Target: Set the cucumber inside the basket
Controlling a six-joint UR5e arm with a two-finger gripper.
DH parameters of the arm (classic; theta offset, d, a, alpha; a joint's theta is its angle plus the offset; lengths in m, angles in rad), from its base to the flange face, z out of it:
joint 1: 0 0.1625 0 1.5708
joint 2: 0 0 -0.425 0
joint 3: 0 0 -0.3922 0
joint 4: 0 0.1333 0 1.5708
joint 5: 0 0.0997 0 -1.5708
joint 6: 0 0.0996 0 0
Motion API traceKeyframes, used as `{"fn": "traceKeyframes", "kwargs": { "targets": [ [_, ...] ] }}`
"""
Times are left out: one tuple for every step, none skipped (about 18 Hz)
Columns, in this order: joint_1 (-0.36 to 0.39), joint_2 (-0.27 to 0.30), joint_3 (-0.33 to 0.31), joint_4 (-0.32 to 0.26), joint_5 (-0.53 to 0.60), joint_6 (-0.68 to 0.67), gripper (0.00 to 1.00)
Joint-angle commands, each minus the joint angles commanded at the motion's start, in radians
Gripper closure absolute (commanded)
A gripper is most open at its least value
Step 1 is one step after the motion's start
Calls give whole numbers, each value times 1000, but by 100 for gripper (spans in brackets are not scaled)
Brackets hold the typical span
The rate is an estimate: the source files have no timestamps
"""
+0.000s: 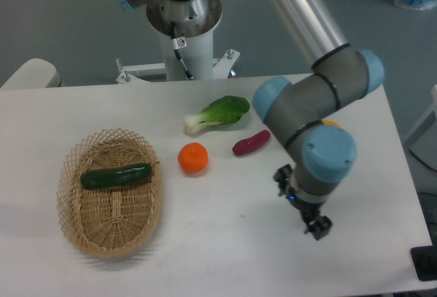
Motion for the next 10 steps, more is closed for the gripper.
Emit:
{"fn": "traceKeyframes", "kwargs": {
  "targets": [
    [0,-3,2,2,-3,2,0],
    [3,-8,3,2,-6,2,0],
    [6,-11,3,2,-8,2,0],
    [5,-11,-1,2,-9,2,0],
    [3,-9,-12,3,-5,2,0],
    [2,-8,-21,3,-3,0,0],
    [0,-8,-23,5,-3,0,0],
    [0,-8,-23,5,-5,0,0],
    [-1,-8,-24,5,-5,0,0],
    [-5,-8,-26,5,-5,0,0]
  ]
}}
